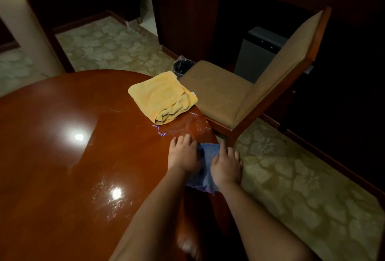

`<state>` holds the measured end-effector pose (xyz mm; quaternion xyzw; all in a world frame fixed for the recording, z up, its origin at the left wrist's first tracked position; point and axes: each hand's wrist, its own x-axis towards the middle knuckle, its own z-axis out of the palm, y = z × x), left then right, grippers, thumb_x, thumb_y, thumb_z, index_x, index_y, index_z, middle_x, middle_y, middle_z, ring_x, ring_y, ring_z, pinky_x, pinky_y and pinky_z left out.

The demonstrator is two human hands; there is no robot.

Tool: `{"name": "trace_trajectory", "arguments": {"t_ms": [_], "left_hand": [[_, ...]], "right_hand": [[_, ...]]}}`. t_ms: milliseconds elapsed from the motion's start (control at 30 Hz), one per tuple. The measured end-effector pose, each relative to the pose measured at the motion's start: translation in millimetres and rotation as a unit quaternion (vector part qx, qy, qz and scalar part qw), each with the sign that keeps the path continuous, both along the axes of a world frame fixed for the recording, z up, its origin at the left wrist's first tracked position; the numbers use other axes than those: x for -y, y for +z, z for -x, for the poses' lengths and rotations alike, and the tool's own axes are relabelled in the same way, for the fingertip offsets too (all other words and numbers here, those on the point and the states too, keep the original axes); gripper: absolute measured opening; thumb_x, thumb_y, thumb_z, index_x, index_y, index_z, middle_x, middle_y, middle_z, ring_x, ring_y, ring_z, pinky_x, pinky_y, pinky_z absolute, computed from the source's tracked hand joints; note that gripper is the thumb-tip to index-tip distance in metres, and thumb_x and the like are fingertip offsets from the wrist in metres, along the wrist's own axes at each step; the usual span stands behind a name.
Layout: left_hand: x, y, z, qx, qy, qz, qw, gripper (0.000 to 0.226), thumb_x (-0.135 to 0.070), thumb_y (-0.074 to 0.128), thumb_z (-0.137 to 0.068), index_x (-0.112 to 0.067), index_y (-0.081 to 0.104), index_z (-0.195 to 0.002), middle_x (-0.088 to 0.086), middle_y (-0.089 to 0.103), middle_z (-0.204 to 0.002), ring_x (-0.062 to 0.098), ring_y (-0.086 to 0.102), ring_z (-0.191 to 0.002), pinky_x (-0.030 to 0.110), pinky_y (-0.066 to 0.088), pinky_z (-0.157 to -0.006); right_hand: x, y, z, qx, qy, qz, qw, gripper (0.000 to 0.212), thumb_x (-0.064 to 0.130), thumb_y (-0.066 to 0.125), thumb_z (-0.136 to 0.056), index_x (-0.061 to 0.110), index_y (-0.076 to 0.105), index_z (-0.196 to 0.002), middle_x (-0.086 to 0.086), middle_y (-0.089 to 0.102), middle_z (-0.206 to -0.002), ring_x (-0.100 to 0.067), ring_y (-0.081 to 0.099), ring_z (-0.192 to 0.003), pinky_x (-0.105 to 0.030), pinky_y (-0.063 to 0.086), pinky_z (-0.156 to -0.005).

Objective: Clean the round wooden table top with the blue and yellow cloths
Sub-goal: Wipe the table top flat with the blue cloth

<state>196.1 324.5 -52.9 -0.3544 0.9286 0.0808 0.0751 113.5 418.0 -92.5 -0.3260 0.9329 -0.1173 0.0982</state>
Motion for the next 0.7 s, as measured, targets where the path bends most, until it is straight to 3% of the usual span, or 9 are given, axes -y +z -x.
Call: {"name": "trace_trajectory", "arguments": {"t_ms": [133,233,333,467,600,700], "left_hand": [[6,1,4,-0.012,0.041,-0.029,0.999,0.048,-0.035,0.058,-0.084,-0.021,0.045,-0.127,0.003,0.048,-0.124,0.023,0.04,-0.118,0.036,0.032,-0.103],[9,5,9,-0.03,0.043,-0.047,0.997,0.032,-0.029,0.056,-0.087,-0.021,0.052,-0.117,0.002,0.055,-0.114,0.021,0.048,-0.107,0.031,0.039,-0.088],[10,1,9,-0.16,0.123,-0.105,0.974,0.007,-0.016,0.056,-0.088,-0.019,0.052,-0.093,0.002,0.056,-0.098,0.019,0.052,-0.09,0.027,0.038,-0.065],[13,-1,16,-0.288,0.238,-0.183,0.909,0.014,-0.012,0.066,-0.082,-0.017,0.053,-0.087,0.001,0.06,-0.089,0.017,0.058,-0.082,0.033,0.052,-0.069],[27,-4,20,-0.293,0.263,-0.215,0.894,0.015,-0.01,0.067,-0.082,-0.021,0.058,-0.077,-0.003,0.06,-0.082,0.012,0.058,-0.078,0.026,0.047,-0.065],[39,-7,17,-0.291,0.287,-0.228,0.884,0.011,-0.01,0.068,-0.081,-0.018,0.061,-0.076,-0.003,0.061,-0.079,0.014,0.057,-0.076,0.026,0.044,-0.066]], "right_hand": [[9,4,8,-0.025,0.019,0.006,0.999,0.049,0.026,0.045,-0.094,0.021,0.039,-0.143,-0.005,0.047,-0.134,-0.024,0.04,-0.121,-0.036,0.031,-0.097],[22,7,14,-0.05,0.041,0.041,0.997,0.039,0.017,0.062,-0.084,0.016,0.061,-0.123,-0.007,0.059,-0.117,-0.028,0.049,-0.11,-0.041,0.037,-0.092],[37,8,17,-0.085,0.028,0.076,0.993,0.027,0.008,0.073,-0.07,0.015,0.071,-0.096,-0.007,0.063,-0.102,-0.03,0.055,-0.094,-0.043,0.045,-0.081],[57,11,22,-0.003,-0.014,0.095,0.995,0.029,0.009,0.056,-0.088,0.015,0.061,-0.116,-0.009,0.048,-0.122,-0.029,0.051,-0.105,-0.038,0.044,-0.081],[76,9,36,0.117,-0.016,0.186,0.975,0.03,0.002,0.046,-0.091,0.005,0.056,-0.119,-0.017,0.046,-0.123,-0.032,0.047,-0.107,-0.026,0.03,-0.077],[92,2,40,0.138,-0.012,0.212,0.967,0.029,0.0,0.044,-0.093,0.004,0.056,-0.119,-0.014,0.046,-0.126,-0.029,0.05,-0.11,-0.026,0.036,-0.08]]}}
